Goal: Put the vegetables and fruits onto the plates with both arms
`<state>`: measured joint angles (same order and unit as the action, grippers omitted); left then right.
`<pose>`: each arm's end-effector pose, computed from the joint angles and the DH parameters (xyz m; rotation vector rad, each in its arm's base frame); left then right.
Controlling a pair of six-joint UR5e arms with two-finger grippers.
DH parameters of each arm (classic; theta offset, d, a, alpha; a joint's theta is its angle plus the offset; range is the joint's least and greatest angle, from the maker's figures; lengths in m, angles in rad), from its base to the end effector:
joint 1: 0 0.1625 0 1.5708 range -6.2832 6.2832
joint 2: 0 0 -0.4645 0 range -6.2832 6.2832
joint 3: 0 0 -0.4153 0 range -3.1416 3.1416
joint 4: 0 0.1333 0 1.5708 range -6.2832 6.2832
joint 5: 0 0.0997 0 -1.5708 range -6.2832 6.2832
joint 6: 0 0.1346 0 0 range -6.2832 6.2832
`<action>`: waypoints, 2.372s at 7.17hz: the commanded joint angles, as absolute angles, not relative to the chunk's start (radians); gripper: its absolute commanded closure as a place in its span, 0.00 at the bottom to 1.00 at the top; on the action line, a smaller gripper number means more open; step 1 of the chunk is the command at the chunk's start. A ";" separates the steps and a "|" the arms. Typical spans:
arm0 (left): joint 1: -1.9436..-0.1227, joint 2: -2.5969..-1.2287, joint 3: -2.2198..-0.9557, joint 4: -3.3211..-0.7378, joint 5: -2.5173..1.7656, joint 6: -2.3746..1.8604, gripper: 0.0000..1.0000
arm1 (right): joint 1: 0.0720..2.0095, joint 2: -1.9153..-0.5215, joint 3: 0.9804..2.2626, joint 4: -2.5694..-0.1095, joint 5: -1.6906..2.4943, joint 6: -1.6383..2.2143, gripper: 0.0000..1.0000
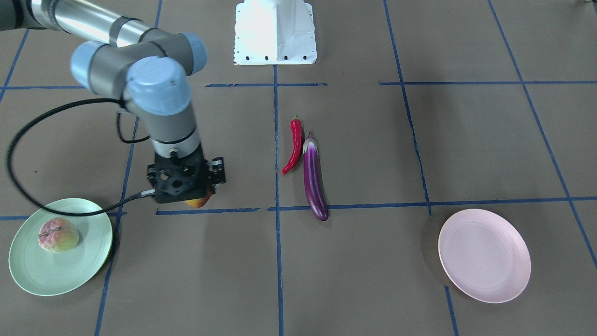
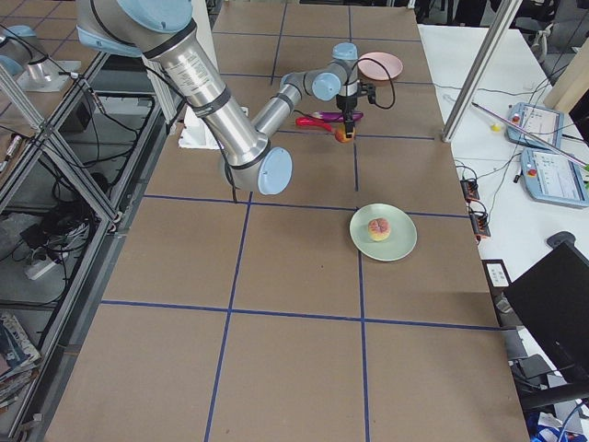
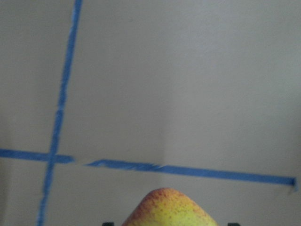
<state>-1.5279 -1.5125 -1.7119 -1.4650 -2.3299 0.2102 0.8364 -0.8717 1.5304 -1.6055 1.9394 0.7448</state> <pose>-0.0199 -0.4855 0.6918 0.0417 0.7600 0.2321 -0.4608 -0.6370 0.3075 0.2154 -0.6790 -0.1050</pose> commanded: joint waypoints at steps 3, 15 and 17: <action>-1.517 -1.513 -1.713 -1.466 -2.330 0.210 0.00 | 1.005 -1.075 1.358 -1.244 2.068 0.465 1.00; -1.453 -1.572 -1.778 -1.509 -2.332 0.209 0.00 | 1.394 -1.324 1.587 -1.568 2.315 0.064 0.00; -1.451 -1.598 -1.772 -1.584 -2.333 0.207 0.00 | 1.490 -1.574 1.685 -1.559 2.312 0.013 0.00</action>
<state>-1.4522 -1.5762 -1.7716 -1.5411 -2.3289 0.2085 1.4246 -1.4338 1.6274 -1.5574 2.3117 0.0607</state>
